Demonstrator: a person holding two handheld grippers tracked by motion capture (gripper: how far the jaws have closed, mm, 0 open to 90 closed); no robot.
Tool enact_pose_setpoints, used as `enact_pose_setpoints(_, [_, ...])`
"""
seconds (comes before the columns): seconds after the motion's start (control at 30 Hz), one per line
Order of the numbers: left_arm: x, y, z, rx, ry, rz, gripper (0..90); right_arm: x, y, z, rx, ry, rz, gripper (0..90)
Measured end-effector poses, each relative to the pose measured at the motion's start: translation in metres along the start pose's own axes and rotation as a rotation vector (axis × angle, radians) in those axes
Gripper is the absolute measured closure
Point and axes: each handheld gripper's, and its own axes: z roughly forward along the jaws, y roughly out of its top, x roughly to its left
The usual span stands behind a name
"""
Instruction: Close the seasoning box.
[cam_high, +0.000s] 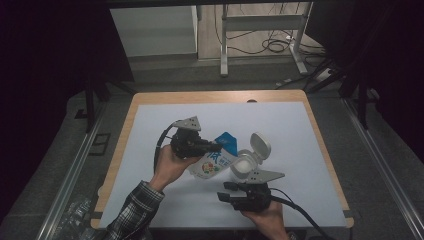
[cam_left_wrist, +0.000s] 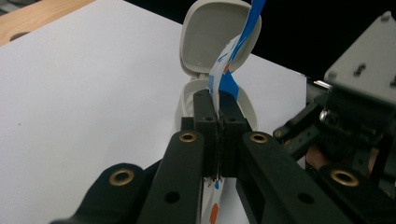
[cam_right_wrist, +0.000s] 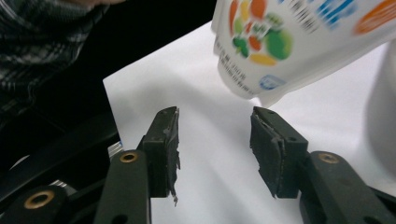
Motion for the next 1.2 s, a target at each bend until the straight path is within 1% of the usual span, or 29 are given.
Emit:
enact_pose_setpoints(0.1, [0.002, -0.004, -0.004, -0.012, -0.001, -0.004, 89.5, -0.003, 0.005, -0.006, -0.019, -0.016, -0.009, 54.9])
enact_pose_setpoints(0.13, [0.002, -0.006, -0.005, -0.017, -0.003, -0.012, 89.5, -0.004, 0.007, -0.009, -0.023, -0.022, -0.009, 55.6])
enact_pose_setpoints(0.27, [0.003, -0.012, -0.011, -0.04, -0.012, -0.01, 89.5, -0.008, 0.014, -0.014, -0.038, -0.049, -0.024, 58.5])
enact_pose_setpoints(0.43, [0.003, -0.02, -0.016, -0.052, -0.018, -0.009, 89.5, -0.01, 0.025, -0.02, -0.054, -0.088, -0.046, 61.2])
enact_pose_setpoints(0.57, [0.003, -0.026, -0.021, -0.062, -0.024, -0.014, 89.5, -0.014, 0.036, -0.022, -0.061, -0.117, -0.067, 61.2])
enact_pose_setpoints(0.7, [0.001, -0.031, -0.025, -0.066, -0.027, -0.01, 89.5, -0.018, 0.045, -0.021, -0.067, -0.137, -0.071, 60.3])
enact_pose_setpoints(0.77, [0.0, -0.033, -0.027, -0.07, -0.032, -0.009, 89.5, -0.02, 0.048, -0.019, -0.074, -0.136, -0.07, 59.1])
enact_pose_setpoints(0.97, [-0.001, -0.037, -0.03, -0.069, -0.045, -0.004, 89.4, -0.02, 0.057, -0.01, -0.067, -0.125, -0.078, 56.8])
enact_pose_setpoints(1.1, [-0.001, -0.041, -0.031, -0.071, -0.057, 0.001, 89.4, -0.021, 0.063, -0.001, -0.054, -0.106, -0.08, 56.3])
enact_pose_setpoints(1.2, [0.0, -0.044, -0.032, -0.072, -0.062, 0.004, 89.4, -0.022, 0.066, 0.005, -0.046, -0.076, -0.075, 56.8])
